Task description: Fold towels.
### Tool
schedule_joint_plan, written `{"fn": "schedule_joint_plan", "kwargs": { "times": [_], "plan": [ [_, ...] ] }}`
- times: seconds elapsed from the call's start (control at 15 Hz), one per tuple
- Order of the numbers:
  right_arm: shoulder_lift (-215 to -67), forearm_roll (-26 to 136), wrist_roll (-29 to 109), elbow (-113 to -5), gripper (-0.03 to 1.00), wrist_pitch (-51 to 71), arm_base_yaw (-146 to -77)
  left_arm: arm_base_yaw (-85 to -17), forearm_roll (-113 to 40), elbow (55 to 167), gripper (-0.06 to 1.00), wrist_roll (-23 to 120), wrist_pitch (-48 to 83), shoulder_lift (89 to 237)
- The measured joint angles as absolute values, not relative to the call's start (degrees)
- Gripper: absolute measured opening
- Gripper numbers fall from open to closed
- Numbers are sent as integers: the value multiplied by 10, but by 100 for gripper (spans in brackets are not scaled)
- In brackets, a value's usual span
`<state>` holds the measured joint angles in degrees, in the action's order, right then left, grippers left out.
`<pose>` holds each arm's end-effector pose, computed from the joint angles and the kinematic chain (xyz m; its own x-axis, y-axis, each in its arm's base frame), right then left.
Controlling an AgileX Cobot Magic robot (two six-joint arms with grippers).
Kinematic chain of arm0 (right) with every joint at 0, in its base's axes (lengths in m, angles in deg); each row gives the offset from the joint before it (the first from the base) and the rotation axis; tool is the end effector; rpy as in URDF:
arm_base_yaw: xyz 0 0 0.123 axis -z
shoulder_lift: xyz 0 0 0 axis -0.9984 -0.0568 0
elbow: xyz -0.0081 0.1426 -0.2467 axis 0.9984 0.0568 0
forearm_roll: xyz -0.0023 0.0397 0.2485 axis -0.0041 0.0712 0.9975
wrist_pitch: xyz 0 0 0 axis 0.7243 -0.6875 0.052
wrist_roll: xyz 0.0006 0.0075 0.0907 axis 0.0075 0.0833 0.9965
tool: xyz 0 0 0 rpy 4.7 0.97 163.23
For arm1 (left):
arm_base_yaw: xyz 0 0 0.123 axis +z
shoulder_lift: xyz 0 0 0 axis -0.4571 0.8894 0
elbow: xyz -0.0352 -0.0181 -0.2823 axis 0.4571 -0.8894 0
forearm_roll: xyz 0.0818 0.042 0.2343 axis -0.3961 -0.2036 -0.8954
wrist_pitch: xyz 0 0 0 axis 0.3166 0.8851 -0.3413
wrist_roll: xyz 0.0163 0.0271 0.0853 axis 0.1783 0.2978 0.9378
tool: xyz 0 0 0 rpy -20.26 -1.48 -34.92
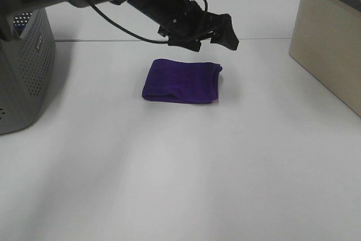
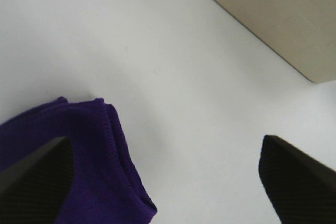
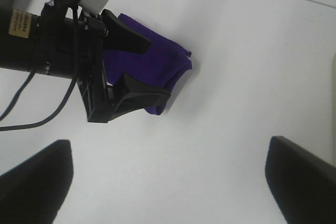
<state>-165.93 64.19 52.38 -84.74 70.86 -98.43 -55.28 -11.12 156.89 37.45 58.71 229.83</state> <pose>0.3539 0.0992 0.4018 -0.7819 -0.2420 -0.5746 -0.4127 0.8916 0.1861 0.4642 -0.2934 0.1958 -0.7273 0.2617 -0.6345 0.6021 0.6870 -0.4068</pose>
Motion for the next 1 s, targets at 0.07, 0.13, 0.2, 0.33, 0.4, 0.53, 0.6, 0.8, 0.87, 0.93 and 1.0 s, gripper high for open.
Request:
{"fn": "schedule_joint_plan", "kwargs": {
  "times": [0.07, 0.13, 0.2, 0.33, 0.4, 0.53, 0.6, 0.8, 0.87, 0.93, 1.0],
  "plan": [
    [-1645, 636, 526, -847, 96, 709, -984, -545, -136, 1588, 87, 384, 621, 2286],
    [-1638, 630, 527, -847, 96, 710, -984, -538, -156, 1598, 87, 385, 644, 2278],
    [-1625, 609, 538, -847, 96, 710, -984, -524, -210, 1616, 87, 371, 689, 2263],
    [-1608, 528, 577, -847, 96, 710, -984, -490, -348, 1650, 87, 283, 789, 2239],
    [-1605, 504, 587, -847, 96, 710, -980, -480, -393, 1655, 87, 255, 808, 2234],
    [-1595, 490, 599, -847, 95, 710, -932, -438, -512, 1654, 87, 183, 830, 2211],
    [-1588, 542, 594, -847, 93, 710, -860, -385, -516, 1625, 87, 173, 831, 2157],
    [-1536, 562, 580, -792, 92, 705, -806, -312, -505, 1437, 87, 188, 829, 2010],
    [-1493, 560, 579, -740, 92, 705, -805, -297, -505, 1390, 87, 191, 829, 1974],
    [-1441, 559, 579, -689, 92, 705, -805, -268, -504, 1301, 87, 196, 825, 1902],
    [-1379, 562, 579, -633, 92, 705, -805, -243, -505, 1217, 87, 198, 806, 1820]
  ]
}}
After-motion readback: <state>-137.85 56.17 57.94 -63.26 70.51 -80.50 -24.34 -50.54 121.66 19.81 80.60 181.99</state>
